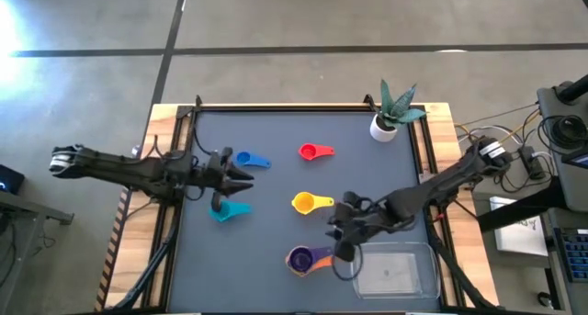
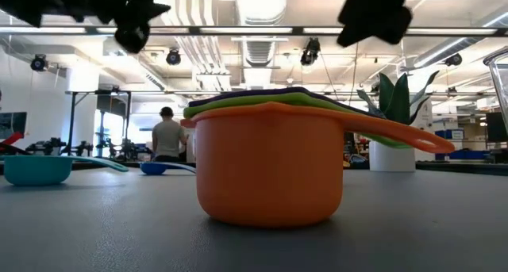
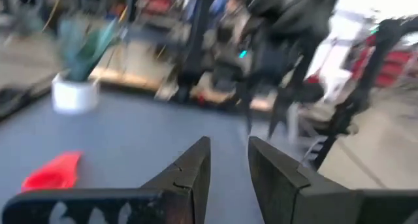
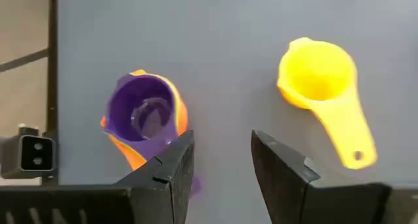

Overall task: Nest measuring cups in basket
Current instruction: Stack the yellow measuring cup on top of the violet measuring cup

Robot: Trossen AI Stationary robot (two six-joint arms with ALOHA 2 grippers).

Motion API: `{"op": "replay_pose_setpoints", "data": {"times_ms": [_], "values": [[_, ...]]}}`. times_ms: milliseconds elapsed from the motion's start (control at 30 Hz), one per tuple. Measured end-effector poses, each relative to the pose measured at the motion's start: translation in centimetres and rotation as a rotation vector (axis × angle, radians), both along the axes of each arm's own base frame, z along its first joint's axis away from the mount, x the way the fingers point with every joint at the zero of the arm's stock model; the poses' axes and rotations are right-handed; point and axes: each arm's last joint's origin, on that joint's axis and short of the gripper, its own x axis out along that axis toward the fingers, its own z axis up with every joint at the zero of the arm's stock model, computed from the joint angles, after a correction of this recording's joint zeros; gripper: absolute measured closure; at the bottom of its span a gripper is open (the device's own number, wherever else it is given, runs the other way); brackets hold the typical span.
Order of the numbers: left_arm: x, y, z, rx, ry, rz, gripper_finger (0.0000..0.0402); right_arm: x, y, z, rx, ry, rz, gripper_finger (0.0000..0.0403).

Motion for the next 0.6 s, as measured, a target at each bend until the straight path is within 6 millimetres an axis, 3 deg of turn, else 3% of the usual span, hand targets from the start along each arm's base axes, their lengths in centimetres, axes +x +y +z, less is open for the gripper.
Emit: {"op": "replay_pose_setpoints", "data": {"times_ms": [133,233,433,600], "values": [[-0.7,0.2,-1.2,-0.032,0.189,0.042,0.0316,-1.7,-0.6,-0.1,-0.097,-0.049,-0.074,0.027],[-0.4,0.3,-1.3,-0.039,0.24,0.111,0.0316,-1.7,-2.3,-0.7,-0.13,-0.052,-0.162,0.0269],[1.8,0.4,0.0,0.025,0.026,0.187,0.0316,0.4,-6.9,-2.6,-0.1,0.089,-0.074,0.0242],[3.2,0.2,0.1,0.054,-0.058,0.143,0.0316,1.8,-8.4,-3.2,-0.119,0.128,0.037,0.0208]]}}
